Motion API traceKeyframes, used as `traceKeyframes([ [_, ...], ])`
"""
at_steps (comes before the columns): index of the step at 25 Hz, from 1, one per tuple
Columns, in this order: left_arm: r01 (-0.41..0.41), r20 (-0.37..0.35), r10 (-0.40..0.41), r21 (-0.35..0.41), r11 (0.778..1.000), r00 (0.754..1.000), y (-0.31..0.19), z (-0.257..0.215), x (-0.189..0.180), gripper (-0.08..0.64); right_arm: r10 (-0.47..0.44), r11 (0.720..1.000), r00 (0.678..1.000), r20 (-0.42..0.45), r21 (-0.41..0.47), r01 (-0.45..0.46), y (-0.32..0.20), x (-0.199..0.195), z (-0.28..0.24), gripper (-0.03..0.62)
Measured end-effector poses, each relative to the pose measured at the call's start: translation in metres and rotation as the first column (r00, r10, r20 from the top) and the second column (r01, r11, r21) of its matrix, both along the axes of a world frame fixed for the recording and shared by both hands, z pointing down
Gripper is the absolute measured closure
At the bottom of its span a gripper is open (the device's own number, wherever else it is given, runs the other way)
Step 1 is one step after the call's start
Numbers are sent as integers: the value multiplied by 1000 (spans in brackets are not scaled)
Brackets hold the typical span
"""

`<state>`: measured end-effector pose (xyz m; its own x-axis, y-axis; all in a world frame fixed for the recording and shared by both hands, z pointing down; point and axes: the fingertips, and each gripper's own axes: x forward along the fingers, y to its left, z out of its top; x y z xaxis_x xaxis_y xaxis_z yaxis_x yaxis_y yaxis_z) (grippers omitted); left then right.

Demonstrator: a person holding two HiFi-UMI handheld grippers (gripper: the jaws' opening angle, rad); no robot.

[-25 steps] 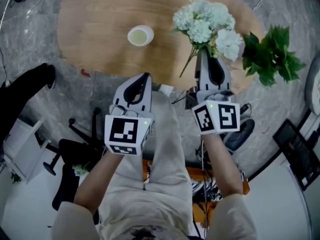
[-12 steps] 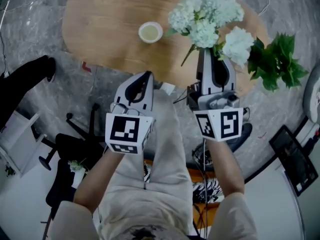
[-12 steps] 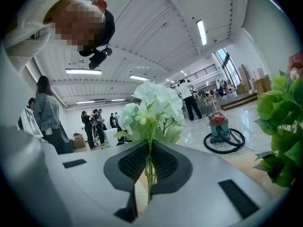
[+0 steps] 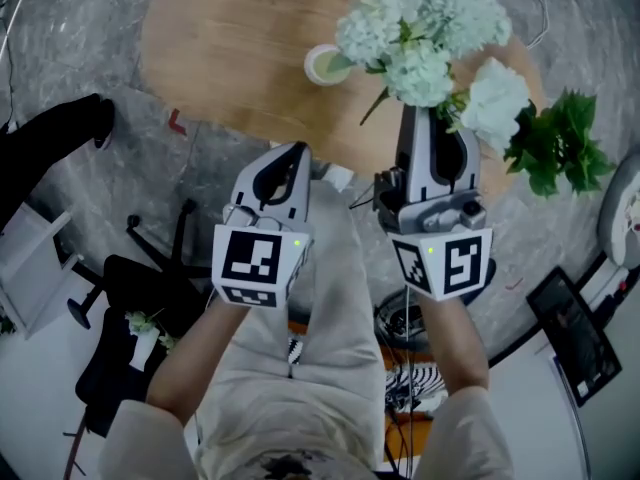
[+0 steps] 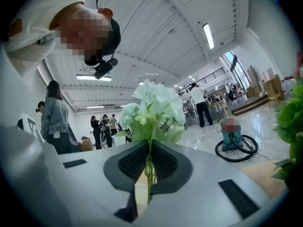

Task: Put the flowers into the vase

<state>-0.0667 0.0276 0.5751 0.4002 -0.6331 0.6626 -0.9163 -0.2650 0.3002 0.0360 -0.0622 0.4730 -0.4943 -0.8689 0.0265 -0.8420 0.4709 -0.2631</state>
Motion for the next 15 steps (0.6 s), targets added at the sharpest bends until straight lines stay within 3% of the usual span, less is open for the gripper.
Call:
traceKeyframes([
  [15, 68, 2, -68, 24, 997, 998, 10, -5, -28, 552, -18, 998, 999, 40, 63, 16, -7, -24, -28, 577],
])
